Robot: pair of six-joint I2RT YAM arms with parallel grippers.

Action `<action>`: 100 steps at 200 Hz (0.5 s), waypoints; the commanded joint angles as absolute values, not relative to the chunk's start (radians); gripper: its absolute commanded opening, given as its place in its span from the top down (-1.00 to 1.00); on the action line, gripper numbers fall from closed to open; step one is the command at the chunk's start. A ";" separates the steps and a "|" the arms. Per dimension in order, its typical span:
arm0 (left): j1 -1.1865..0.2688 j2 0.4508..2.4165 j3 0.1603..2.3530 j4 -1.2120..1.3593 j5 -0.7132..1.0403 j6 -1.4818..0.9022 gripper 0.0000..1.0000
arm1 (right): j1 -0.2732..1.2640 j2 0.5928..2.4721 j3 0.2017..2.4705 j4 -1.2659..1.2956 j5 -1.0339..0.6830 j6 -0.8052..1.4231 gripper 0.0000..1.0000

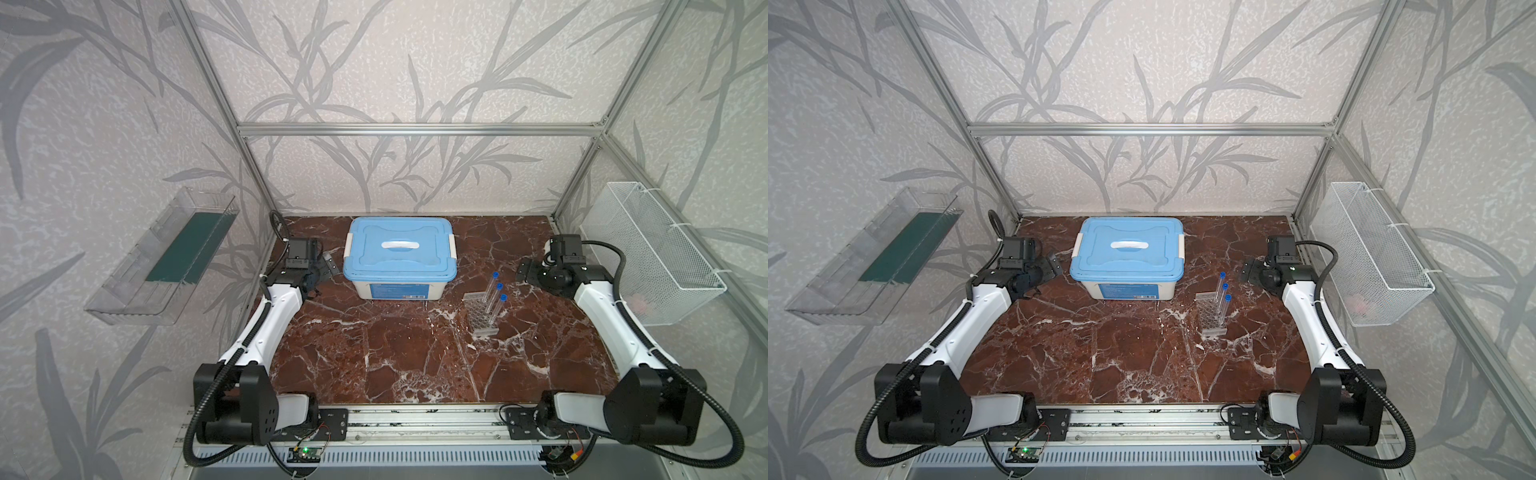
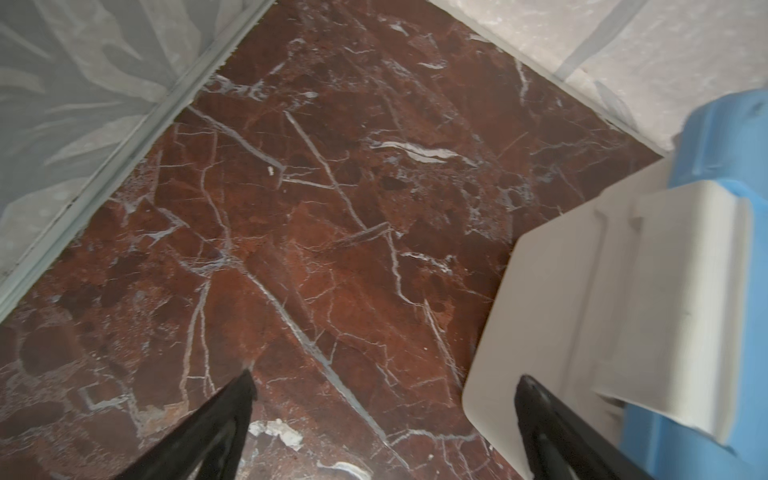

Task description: Organize the chemistry lab equipment

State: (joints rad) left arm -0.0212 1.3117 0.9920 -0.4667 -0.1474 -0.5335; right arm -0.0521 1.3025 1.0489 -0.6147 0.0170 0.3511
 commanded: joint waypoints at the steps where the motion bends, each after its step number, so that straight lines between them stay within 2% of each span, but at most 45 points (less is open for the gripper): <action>1: -0.022 1.278 0.934 -0.396 -0.271 -0.542 -0.98 | -0.063 1.292 1.003 -0.495 0.035 0.359 -0.98; 37: -0.023 1.241 0.757 -0.148 -0.422 -0.377 -0.98 | -0.063 1.268 0.806 -0.194 0.060 0.226 -0.98; 58: -0.023 1.221 0.704 -0.066 -0.487 -0.303 -0.98 | -0.066 1.274 0.766 -0.128 0.086 0.188 -0.98; 100: -0.021 1.278 0.643 0.072 -0.501 -0.245 -0.98 | -0.067 1.320 0.682 0.052 -0.004 0.103 -1.00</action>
State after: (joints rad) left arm -0.0231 1.2587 0.6693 -0.0700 -0.4450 -0.2947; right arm -0.0650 1.3014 0.7380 -0.1486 0.0433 0.1822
